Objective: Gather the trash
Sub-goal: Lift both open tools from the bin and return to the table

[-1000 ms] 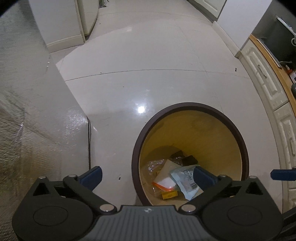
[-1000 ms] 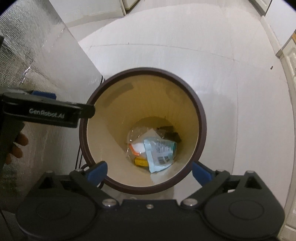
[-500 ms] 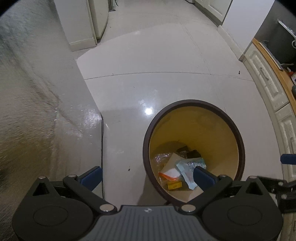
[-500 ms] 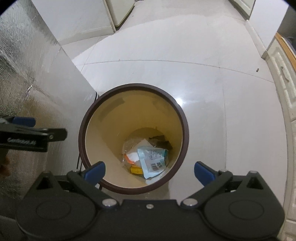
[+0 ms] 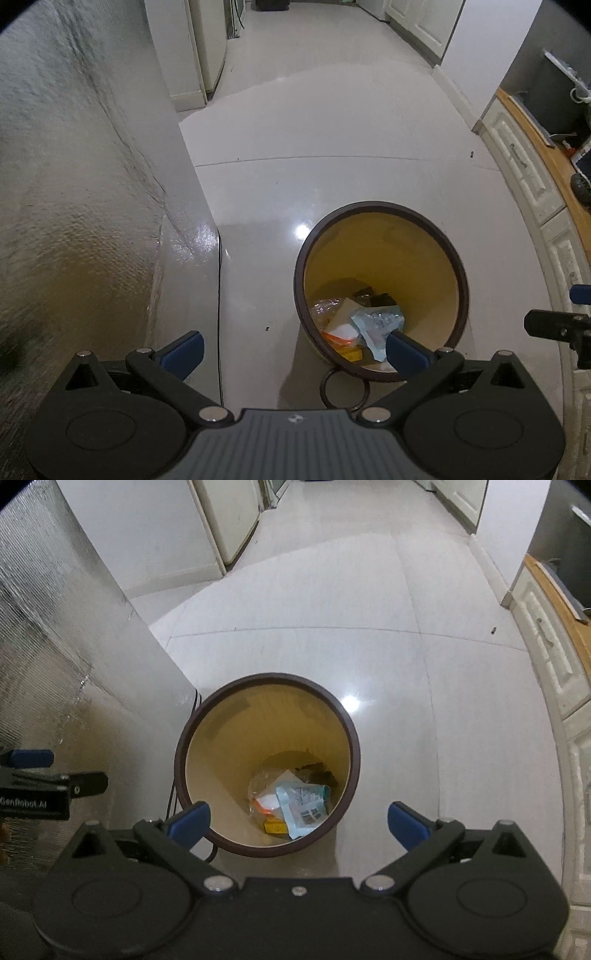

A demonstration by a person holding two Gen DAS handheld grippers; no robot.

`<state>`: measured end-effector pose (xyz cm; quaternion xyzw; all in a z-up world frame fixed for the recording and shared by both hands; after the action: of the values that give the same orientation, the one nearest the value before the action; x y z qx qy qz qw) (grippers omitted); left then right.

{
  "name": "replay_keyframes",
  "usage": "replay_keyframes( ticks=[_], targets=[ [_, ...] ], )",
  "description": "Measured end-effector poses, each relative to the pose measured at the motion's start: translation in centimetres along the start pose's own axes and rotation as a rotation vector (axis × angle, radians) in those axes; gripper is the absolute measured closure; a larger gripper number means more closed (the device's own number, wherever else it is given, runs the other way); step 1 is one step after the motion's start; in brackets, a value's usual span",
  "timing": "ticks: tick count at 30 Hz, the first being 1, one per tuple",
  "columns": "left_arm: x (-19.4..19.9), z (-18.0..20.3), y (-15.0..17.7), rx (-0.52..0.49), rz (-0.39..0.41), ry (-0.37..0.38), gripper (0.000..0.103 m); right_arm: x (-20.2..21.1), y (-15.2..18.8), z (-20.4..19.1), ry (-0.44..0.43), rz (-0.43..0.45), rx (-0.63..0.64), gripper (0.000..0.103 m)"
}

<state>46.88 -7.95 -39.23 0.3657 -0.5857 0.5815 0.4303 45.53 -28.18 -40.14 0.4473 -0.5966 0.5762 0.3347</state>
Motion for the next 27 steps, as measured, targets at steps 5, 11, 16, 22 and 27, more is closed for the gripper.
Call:
replay_keyframes(
  ticks=[5,11,16,22,27],
  targets=[
    [2.5,0.1,0.6,0.003,0.029,0.003,0.000,2.5,0.3,0.0,0.012,0.032,0.016,0.000],
    [6.0,0.5,1.1,0.003,0.080,0.008,0.000,5.9,0.3,-0.1,0.021,0.084,0.022,0.000],
    [9.5,0.9,1.2,-0.004,0.136,0.009,0.000,8.9,0.8,0.0,0.025,0.122,0.020,0.000],
    [13.7,1.8,1.2,-0.021,0.210,0.016,0.000,13.0,1.2,0.2,0.000,0.199,-0.015,0.000],
    [17.4,2.6,1.4,-0.035,0.273,0.013,0.000,16.8,1.1,0.0,-0.003,0.280,-0.012,0.000]
  ],
)
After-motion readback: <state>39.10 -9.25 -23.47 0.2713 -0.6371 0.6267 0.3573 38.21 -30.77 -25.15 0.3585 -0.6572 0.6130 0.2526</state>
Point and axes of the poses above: each gripper's, at about its wrist camera, not at the fingertips, and x roughly against the way its jaws point, z to its right, y to its underside, the point moved 9 cm from there along -x, roughly the way its jaws point, and after that the axes turned 3 degrees about x, right-handed, at the moved point
